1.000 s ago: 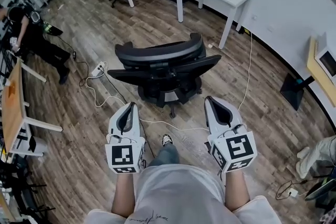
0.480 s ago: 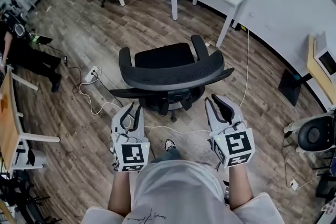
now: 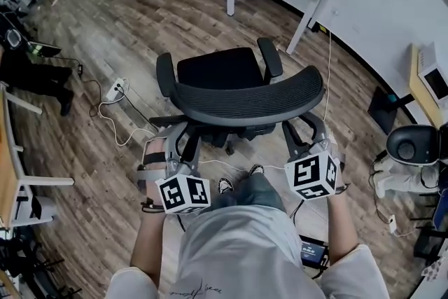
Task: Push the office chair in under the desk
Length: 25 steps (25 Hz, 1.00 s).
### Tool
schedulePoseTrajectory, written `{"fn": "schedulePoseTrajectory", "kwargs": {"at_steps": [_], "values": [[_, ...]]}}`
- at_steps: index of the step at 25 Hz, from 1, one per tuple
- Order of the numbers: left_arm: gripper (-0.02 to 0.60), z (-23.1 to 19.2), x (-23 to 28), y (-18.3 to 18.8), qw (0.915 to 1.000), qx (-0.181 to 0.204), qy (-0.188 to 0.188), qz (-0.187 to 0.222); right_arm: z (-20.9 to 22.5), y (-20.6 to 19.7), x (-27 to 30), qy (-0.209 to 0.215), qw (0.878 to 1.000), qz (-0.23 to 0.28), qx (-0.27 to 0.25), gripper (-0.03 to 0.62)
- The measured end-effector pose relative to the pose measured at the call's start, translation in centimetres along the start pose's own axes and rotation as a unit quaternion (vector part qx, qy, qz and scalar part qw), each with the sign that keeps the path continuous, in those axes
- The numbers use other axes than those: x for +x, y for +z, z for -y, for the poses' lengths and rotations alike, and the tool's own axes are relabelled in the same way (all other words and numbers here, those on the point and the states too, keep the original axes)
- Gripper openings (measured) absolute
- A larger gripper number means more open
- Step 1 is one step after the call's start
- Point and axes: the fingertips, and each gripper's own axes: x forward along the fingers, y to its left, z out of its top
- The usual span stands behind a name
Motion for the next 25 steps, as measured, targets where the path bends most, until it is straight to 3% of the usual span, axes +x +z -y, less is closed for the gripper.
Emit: {"fn": "schedulePoseTrajectory", "kwargs": {"at_steps": [2,5,9,14,25], "values": [[0.173,-0.2,0.7,0.0,0.9997,0.019,0.003,-0.013,1.1,-1.1,1.0,-0.011,0.998,-0.026,-0.065,0.157],[0.181,-0.2,1.8,0.9,0.9991,0.03,0.005,-0.031,2.6,-3.5,2.3,-0.01,0.984,-0.066,-0.167,0.167],[0.196,-0.3,2.3,-1.0,0.9981,0.043,-0.004,-0.044,1.1,-3.7,4.3,-0.001,0.968,-0.087,-0.237,0.175],[0.194,-0.3,2.9,-1.6,0.9956,0.078,-0.008,-0.051,0.7,-3.2,5.0,0.015,0.963,-0.081,-0.258,0.181],[0.215,-0.9,4.7,-1.6,0.997,0.06,-0.001,-0.049,0.9,-3.0,5.9,0.045,0.964,-0.075,-0.251,0.178]]}}
